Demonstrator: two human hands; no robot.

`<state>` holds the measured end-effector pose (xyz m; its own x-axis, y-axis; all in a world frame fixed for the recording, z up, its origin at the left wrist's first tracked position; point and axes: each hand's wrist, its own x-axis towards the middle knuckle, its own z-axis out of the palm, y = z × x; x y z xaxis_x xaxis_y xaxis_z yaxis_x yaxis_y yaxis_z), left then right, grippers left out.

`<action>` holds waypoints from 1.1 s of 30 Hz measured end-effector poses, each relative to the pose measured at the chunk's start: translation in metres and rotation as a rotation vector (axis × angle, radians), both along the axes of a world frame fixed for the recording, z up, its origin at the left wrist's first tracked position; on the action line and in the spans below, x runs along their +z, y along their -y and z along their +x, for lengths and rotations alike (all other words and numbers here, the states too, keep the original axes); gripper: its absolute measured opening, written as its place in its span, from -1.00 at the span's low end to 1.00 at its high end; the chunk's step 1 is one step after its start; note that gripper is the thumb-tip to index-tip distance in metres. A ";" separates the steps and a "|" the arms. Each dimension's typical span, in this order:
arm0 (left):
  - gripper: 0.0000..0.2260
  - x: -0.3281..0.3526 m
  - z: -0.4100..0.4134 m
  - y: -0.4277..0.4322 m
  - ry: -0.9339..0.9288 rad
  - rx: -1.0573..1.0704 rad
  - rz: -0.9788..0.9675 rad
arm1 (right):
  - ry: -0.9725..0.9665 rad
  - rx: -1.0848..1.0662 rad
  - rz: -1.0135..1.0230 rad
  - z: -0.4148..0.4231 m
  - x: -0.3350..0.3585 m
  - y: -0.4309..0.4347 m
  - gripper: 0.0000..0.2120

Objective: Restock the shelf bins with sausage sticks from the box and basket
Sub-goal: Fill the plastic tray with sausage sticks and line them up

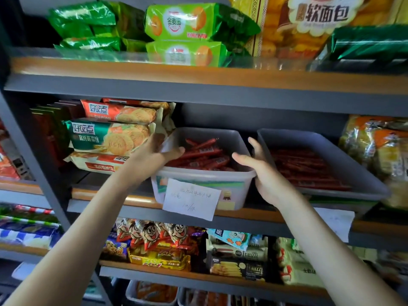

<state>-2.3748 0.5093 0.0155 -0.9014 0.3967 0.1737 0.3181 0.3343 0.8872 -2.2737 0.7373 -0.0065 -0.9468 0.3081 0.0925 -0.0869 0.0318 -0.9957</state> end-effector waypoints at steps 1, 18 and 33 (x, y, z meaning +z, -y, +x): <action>-0.47 0.002 -0.003 -0.001 0.118 -0.023 0.027 | 0.036 -0.018 -0.036 -0.005 0.000 -0.001 -0.10; -0.48 0.010 0.006 0.007 0.552 -0.243 0.452 | -0.075 0.188 -0.271 0.004 0.007 0.010 -0.44; -0.60 -0.012 0.177 0.012 0.432 -0.133 0.591 | -0.021 0.405 -0.332 0.148 -0.013 0.003 -0.57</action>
<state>-2.1982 0.4972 0.0031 -0.8885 0.4576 0.0332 -0.0949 -0.2542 0.9625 -2.1261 0.7339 -0.0197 -0.9952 -0.0662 0.0722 -0.0469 -0.3255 -0.9444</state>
